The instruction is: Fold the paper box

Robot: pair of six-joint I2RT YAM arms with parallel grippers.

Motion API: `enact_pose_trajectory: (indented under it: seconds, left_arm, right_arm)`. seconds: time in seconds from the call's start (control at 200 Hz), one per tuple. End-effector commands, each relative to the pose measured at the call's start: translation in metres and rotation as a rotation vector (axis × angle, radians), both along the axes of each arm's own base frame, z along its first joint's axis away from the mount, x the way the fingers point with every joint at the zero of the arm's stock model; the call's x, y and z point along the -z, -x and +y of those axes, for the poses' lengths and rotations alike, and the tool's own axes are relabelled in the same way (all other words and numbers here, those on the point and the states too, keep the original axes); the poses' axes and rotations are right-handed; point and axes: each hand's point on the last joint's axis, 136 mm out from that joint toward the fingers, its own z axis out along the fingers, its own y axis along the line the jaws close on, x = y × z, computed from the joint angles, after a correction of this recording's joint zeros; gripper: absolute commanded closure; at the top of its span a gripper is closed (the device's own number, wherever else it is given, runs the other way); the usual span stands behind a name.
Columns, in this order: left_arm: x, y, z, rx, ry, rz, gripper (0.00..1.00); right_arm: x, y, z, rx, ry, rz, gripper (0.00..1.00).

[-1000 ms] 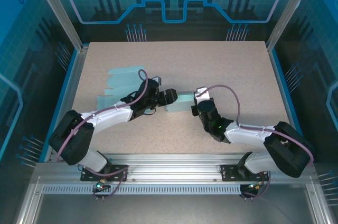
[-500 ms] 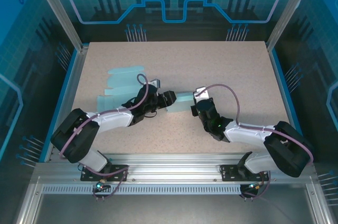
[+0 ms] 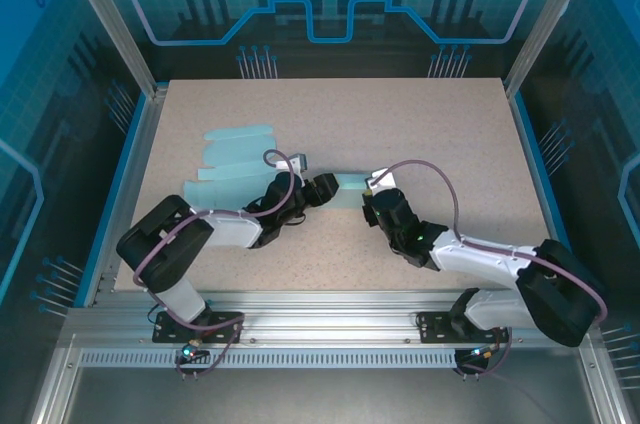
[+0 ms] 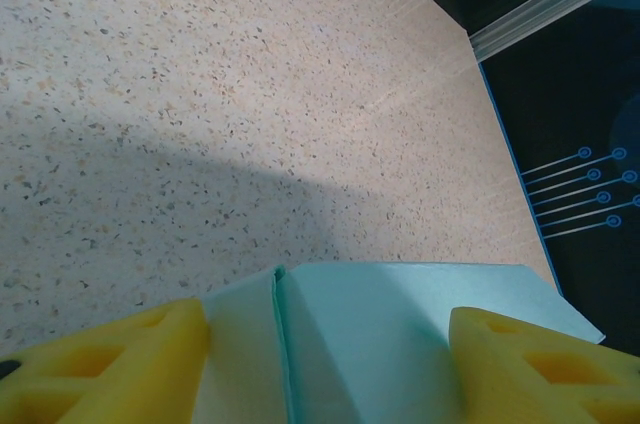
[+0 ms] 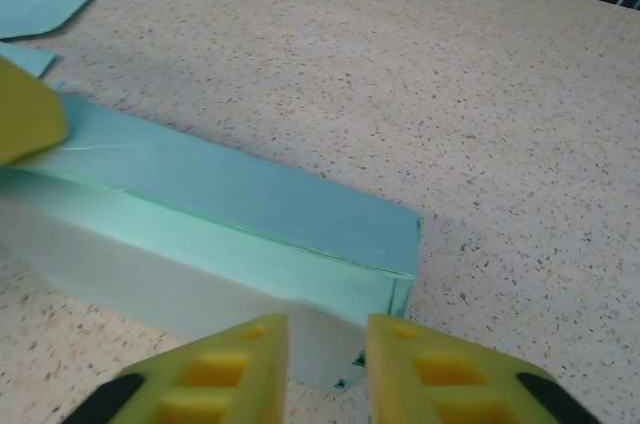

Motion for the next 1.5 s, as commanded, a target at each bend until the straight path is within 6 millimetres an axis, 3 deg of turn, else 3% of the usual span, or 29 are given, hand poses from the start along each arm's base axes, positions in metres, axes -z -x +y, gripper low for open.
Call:
enact_pose_trajectory:
  seconds: [0.0,0.19,0.43,0.991,1.041,1.491]
  left_arm:
    - [0.108,0.051,0.035,-0.004,-0.236,0.314,0.36]
    - [0.111,0.053,0.037,-0.005,-0.255,0.318,0.36]
    - [0.111,0.055,0.037,-0.006,-0.264,0.316,0.36]
    - [0.11,0.056,0.038,-0.013,-0.277,0.316,0.35]
    - [0.11,0.056,0.038,-0.014,-0.278,0.316,0.35]
    - [0.112,0.058,0.042,-0.04,-0.273,0.332,0.35]
  right_arm:
    - [-0.025,0.006,0.011,-0.045,-0.054,-0.005,0.65]
    - [-0.054,0.005,0.002,0.027,-0.132,0.058,0.49]
    - [-0.065,-0.011,-0.013,0.154,-0.251,0.258,0.46]
    - [0.013,-0.033,-0.027,0.213,-0.41,0.552,0.47]
    - [0.029,-0.027,-0.031,0.226,-0.398,0.584,0.48]
    - [0.086,-0.004,-0.048,0.282,-0.405,0.689,0.62]
